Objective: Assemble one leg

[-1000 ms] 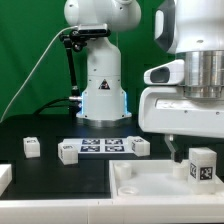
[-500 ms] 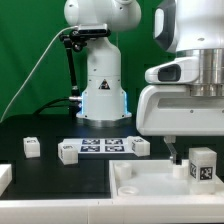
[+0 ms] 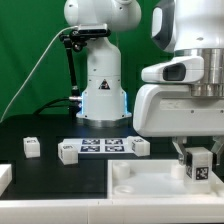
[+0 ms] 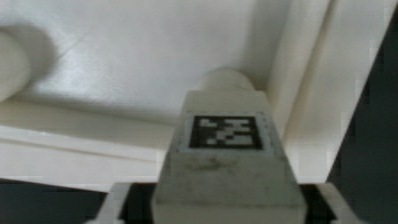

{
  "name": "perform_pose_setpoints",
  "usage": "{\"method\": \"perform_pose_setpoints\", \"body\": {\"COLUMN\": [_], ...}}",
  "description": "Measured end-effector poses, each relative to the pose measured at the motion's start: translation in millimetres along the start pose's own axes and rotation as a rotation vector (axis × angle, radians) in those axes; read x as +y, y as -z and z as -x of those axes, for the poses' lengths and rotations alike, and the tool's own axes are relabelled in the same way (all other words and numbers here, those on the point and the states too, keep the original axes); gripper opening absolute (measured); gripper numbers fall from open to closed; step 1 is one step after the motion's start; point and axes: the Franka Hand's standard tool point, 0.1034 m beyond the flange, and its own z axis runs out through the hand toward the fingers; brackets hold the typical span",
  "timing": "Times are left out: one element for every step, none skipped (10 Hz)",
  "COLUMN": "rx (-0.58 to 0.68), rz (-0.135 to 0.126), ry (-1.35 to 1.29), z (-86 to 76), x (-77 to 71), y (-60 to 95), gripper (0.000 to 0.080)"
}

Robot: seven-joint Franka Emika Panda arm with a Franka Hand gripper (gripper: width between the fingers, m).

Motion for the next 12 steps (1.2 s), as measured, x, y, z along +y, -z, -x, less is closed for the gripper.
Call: {"method": "perform_pose_setpoints", "body": {"rx": [0.0,0.004,0.017,0.016,0.016,0.013,0.016,0.019,0.02,0.02,0.019,0.019], "rz": [0.0,-0.002,-0.004,-0.007,-0.008,-0.001,0.01,0.022,0.037,0.045,0.043,0.043], "ry": [-0.002,-0.103,-0.286,-0.441,-0.504,-0.621,-0.695,-0.804,-0.873,-0.893,-0.896,-0.895], "z": [0.0,0.1,-0.2,0.7,1.0,2.2,3.9,5.6,7.7,8.5,8.6,8.6], "x": [0.1,-0.9,-1.7,-1.5,-1.5,1.9,7.6,13.3,19.5,22.8,21.8,21.9], "y": [0.0,-0.3,-0.7,-0.9,-0.9,-1.1,-1.1,-1.2,-1.0,-0.9,-1.5,-1.6], "gripper": [0.029,0.029,0.029,0.029,0.029,0.029,0.0295,0.0302,0.0302,0.0306,0.0306,0.0472]}}
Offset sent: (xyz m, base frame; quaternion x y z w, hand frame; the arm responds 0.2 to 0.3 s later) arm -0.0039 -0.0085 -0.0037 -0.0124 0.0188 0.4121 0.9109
